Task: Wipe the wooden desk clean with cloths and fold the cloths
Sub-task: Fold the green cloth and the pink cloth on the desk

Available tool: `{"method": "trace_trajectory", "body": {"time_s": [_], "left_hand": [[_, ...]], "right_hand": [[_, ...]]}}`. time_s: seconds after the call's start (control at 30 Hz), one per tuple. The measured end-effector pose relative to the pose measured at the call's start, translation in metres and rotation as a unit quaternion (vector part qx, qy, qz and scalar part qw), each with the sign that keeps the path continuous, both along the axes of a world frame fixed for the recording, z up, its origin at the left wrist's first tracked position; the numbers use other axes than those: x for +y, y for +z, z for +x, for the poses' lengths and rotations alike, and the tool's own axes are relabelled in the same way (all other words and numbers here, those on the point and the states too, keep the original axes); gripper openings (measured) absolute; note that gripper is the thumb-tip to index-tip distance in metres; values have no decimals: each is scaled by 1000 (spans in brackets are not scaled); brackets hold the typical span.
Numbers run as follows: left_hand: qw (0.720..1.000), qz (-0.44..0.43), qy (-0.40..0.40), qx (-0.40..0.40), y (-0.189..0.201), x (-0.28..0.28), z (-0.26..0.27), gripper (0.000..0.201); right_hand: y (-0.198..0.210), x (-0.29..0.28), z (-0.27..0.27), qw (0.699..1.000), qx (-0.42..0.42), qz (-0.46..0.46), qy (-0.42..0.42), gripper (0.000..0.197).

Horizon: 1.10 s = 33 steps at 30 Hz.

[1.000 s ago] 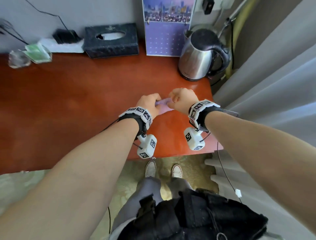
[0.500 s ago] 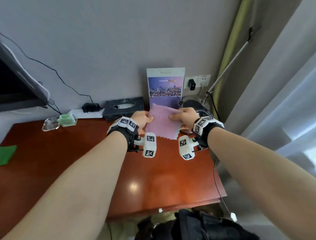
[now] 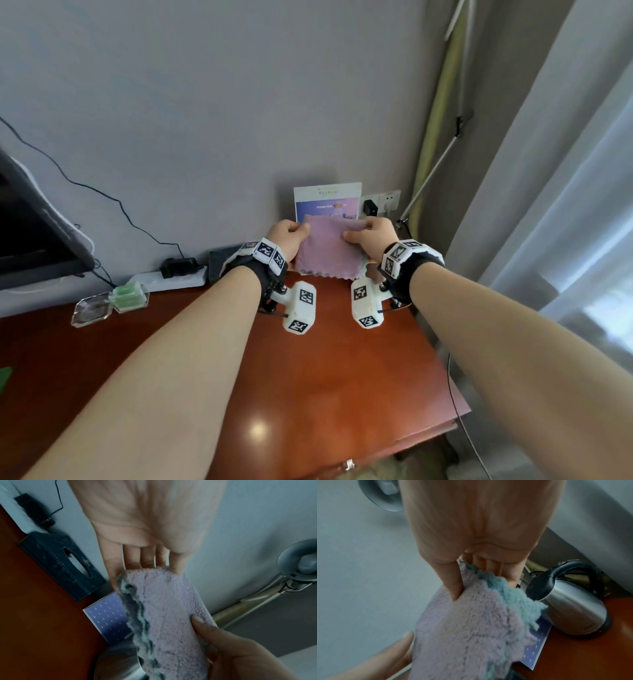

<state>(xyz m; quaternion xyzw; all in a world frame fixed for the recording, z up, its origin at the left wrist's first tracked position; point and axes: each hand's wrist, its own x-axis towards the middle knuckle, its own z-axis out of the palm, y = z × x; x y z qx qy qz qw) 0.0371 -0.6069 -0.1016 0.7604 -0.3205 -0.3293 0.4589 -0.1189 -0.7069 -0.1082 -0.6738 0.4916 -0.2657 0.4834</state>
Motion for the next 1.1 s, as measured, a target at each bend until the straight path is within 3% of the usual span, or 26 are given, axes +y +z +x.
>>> {"method": "trace_trajectory", "body": {"time_s": [0.1,0.27,0.43,0.6,0.73,0.97,1.1], "left_hand": [[999,-20,-1,-43,4,5,6,43],[992,-37,-26,-121,12,38,-2,35],[986,-51,-46,-150,7,94,-12,41],[984,-41,-38,-170,-8,178,-17,48],[982,-8,-11,-188,-30,254,5,46],[978,33,82,-191,-62,383,92,44],[972,50,144,-180,-80,450,157,42]], "right_hand": [[12,17,-1,1000,2,-13,-18,24],[29,62,-14,1000,-4,13,-13,14],[29,120,-25,999,-5,43,11,22],[-1,185,-13,996,-18,90,20,38],[-33,242,18,990,-22,136,38,46],[-42,353,112,976,4,166,142,16],[-50,409,186,964,24,177,195,24]]}}
